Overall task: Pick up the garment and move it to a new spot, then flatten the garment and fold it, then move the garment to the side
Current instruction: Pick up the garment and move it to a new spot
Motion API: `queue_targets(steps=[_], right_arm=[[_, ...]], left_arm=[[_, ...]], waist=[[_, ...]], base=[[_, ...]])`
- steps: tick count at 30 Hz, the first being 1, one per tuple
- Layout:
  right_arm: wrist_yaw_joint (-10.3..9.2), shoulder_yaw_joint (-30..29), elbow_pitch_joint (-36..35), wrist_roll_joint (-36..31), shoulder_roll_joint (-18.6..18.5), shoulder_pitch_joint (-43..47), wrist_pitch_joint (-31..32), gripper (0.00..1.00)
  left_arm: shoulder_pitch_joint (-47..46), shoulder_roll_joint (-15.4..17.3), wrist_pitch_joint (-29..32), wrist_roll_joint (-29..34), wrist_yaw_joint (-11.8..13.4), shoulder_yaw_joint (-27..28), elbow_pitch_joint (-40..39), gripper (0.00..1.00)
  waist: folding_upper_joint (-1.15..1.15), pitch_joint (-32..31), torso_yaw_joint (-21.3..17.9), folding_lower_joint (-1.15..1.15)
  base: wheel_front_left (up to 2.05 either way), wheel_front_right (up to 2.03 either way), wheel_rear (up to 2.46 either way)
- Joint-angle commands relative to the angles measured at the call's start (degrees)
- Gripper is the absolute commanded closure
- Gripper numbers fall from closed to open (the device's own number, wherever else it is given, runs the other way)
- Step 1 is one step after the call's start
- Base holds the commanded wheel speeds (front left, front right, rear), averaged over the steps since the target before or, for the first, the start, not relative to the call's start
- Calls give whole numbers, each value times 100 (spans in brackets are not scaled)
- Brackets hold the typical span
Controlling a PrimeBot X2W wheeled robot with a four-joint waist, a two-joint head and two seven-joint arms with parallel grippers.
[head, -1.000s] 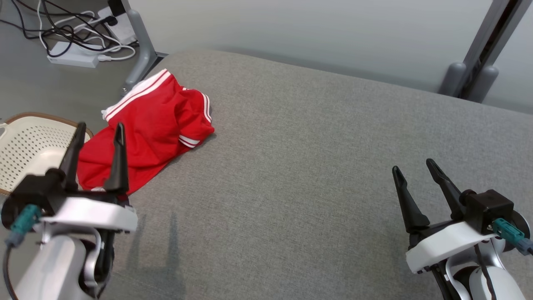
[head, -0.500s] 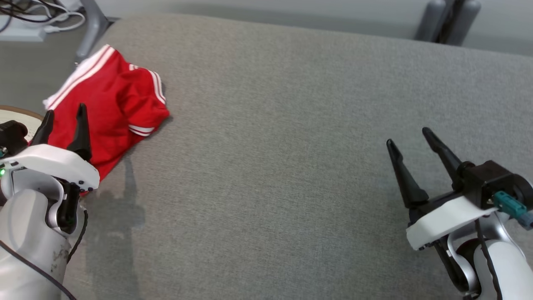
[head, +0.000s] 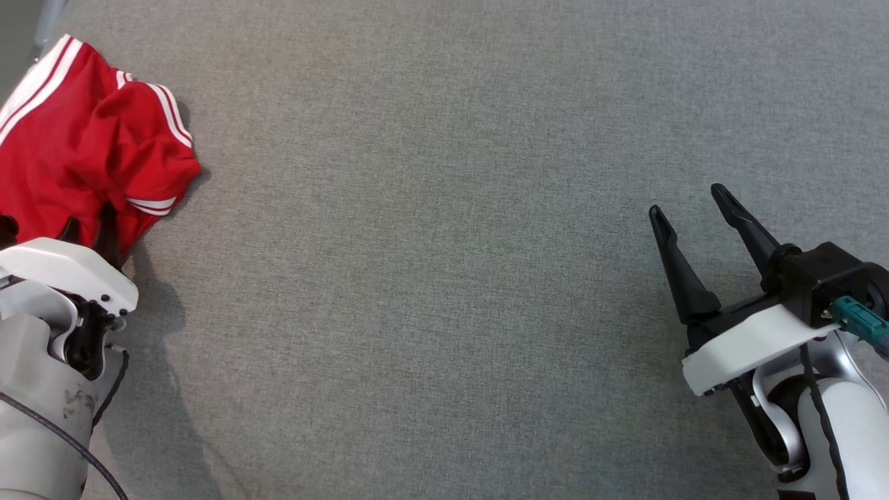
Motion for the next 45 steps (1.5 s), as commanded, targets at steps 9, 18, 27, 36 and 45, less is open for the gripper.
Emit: queue_targets(steps=[9,18,27,36,45], right_arm=[[0,-46,102,25,41,-120,-133,0],[0,-208,311,98,213,80,-373,0],[0,-360,500,178,367,401,-524,0],[0,-464,514,193,453,745,-597,0],[0,-423,317,177,514,771,-720,0]], left_arm=[[-379,173,-606,22,-60,-30,321,100],[-2,414,-880,454,230,176,-642,100],[1734,265,-881,1132,910,765,-3007,100],[3288,56,-598,1303,1460,650,-4895,100],[3894,114,-51,1458,1707,346,-6206,100]], waist=[[0,-74,-33,0],[0,-625,-4,0],[0,-1275,-70,0],[0,-1769,-206,0],[0,-1811,-686,0]], base=[[0,0,0],[0,0,0],[0,0,0],[0,0,0],[0,0,0]])
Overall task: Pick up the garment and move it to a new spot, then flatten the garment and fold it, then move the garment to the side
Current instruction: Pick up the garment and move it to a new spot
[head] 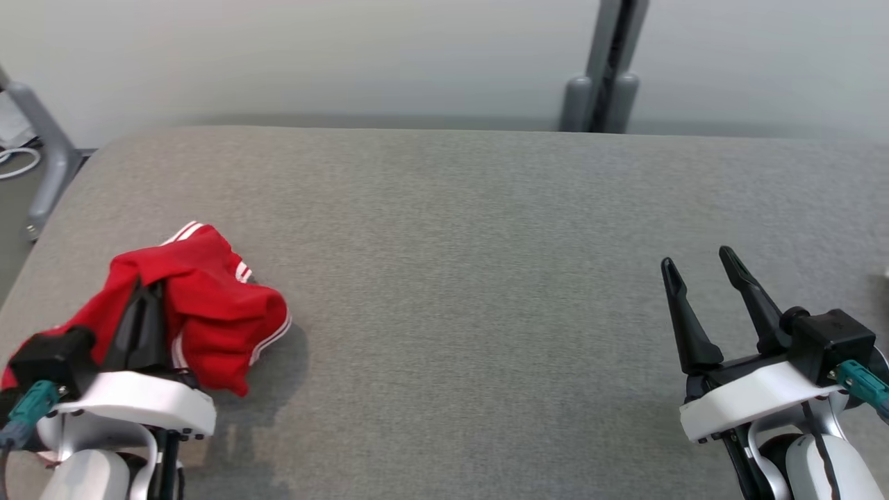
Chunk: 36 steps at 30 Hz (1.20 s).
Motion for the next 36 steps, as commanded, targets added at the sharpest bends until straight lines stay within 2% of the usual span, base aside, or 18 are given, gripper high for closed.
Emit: queue_targets(steps=[1,4,11,19,29,36], right_arm=[[0,5,-38,-5,0,30,-43,0],[0,44,-101,-20,12,6,-73,0],[0,79,-242,13,24,-59,-151,0],[0,56,-225,122,28,-75,-205,0],[0,91,-172,394,29,-121,-365,0],[0,67,-10,547,30,-131,-503,0]], left_arm=[[33,37,12,23,25,3,-36,100],[44,26,129,102,7,-159,-268,100],[-231,-85,338,280,-216,-700,-555,100],[-684,-384,485,484,-535,-1421,-404,100],[-1403,-817,482,677,-1073,-2179,544,100],[-1658,-1023,352,711,-1344,-2488,1361,100]], waist=[[0,20,-114,0],[0,75,-362,0],[0,321,-1090,0],[0,632,-2032,0],[0,1149,-2778,0],[0,1271,-2895,0]], base=[[0,0,0],[0,0,0],[0,0,0],[0,0,0],[0,0,0],[0,0,0]])
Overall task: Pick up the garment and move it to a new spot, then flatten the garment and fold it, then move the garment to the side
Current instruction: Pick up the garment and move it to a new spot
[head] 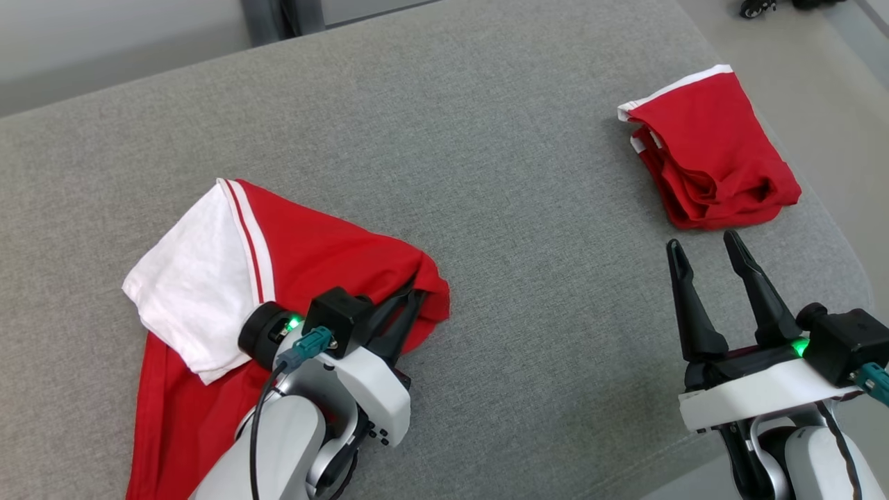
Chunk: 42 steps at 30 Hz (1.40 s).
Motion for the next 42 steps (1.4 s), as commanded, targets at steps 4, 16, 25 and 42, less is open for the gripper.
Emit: queue_targets(steps=[4,16,25,42], right_arm=[[0,-44,106,74,-14,-39,-91,0],[0,-159,50,-133,-17,-105,40,0],[0,-264,-106,-343,-20,0,264,0],[0,-368,-37,-472,-19,441,531,0]], left_arm=[[-146,-40,-203,34,-99,-96,147,0],[173,128,-807,-133,81,179,-464,0],[651,599,-1026,-321,648,979,-1097,0],[1891,1146,-1062,-560,1203,1835,-1889,0]], waist=[[0,-29,187,0],[0,-309,1114,0],[0,-597,1865,0],[0,-1351,2343,0]], base=[[0,0,0],[0,0,0],[0,0,0],[0,0,0]])
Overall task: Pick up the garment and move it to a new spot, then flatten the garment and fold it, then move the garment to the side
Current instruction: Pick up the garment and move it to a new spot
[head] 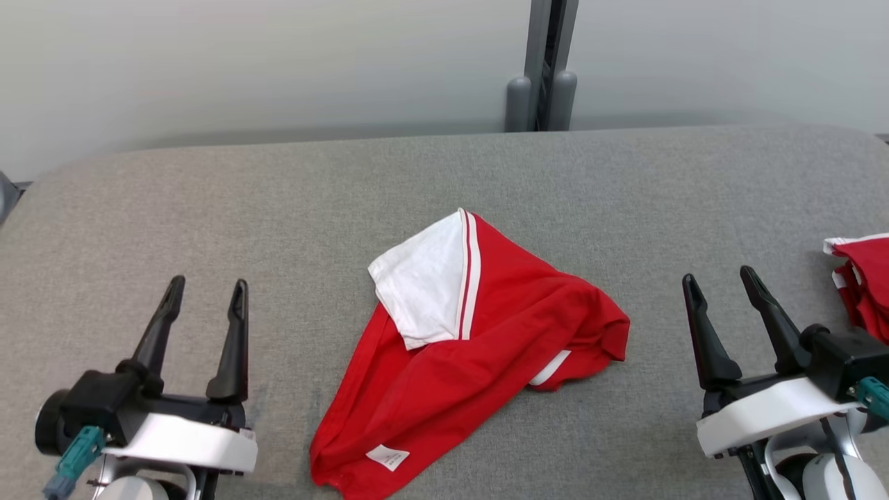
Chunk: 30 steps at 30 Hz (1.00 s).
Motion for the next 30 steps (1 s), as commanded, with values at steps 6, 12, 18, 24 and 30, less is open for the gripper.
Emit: queue_targets(steps=[6,12,18,24,30], right_arm=[[0,-48,26,19,-29,209,63,0],[0,-40,28,50,-29,287,86,0],[0,-69,34,62,-28,276,87,0],[0,-85,38,73,-29,280,76,0],[0,-93,22,61,-28,254,77,0]], left_arm=[[214,91,78,-72,-6,-16,-171,0],[268,138,89,-111,-23,5,-184,0],[259,155,106,-161,6,27,-193,0],[235,158,109,-171,42,17,-164,0],[199,156,135,-176,64,-10,-160,0]], waist=[[0,-174,21,0],[0,-232,-6,0],[0,-226,-4,0],[0,-206,19,0],[0,-166,37,0]], base=[[0,0,0],[0,0,0],[0,0,0],[0,0,0],[0,0,0]])
